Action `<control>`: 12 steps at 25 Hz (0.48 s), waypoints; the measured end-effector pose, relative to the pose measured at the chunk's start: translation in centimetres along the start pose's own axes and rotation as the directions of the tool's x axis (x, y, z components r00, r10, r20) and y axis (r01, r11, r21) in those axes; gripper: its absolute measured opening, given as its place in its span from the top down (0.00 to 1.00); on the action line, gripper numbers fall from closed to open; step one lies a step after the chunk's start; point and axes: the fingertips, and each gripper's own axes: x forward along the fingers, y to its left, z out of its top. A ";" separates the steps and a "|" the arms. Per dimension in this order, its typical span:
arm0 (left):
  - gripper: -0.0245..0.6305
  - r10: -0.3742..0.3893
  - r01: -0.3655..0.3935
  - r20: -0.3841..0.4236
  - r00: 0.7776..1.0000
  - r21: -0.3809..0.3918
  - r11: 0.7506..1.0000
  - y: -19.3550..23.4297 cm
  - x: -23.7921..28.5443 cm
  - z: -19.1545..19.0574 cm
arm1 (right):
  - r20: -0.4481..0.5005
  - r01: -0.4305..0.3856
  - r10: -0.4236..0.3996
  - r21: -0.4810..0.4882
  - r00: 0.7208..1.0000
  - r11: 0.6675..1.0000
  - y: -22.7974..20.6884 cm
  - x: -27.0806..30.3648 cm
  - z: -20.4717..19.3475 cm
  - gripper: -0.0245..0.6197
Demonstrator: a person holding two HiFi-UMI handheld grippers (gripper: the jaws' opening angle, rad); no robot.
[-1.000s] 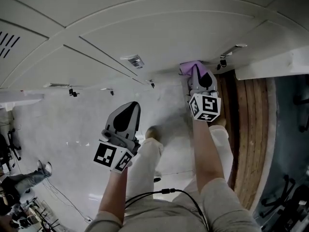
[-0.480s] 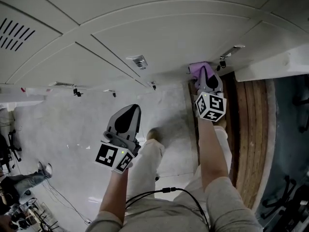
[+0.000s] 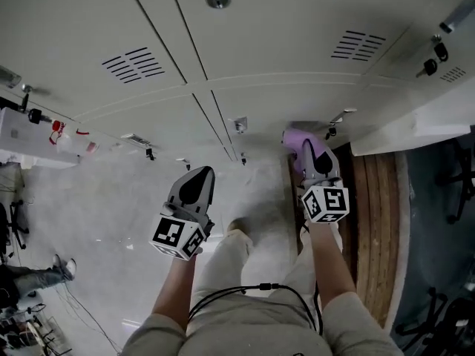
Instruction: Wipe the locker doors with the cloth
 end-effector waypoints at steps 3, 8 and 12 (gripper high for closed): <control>0.96 0.016 -0.017 0.039 0.999 0.005 1.000 0.3 -1.2 3.0 | 0.011 -0.051 0.051 -0.024 0.999 0.998 2.7 -1.4 3.7 0.87; 0.96 0.033 -0.034 0.075 0.997 0.011 0.999 0.7 -3.8 7.2 | -0.013 -0.097 0.097 -0.056 0.995 0.994 6.8 -4.1 7.8 0.87; 0.96 0.028 -0.030 0.097 0.995 0.020 0.999 0.2 -5.5 9.9 | -0.060 -0.137 0.131 -0.108 0.990 0.985 9.6 -5.9 9.4 0.87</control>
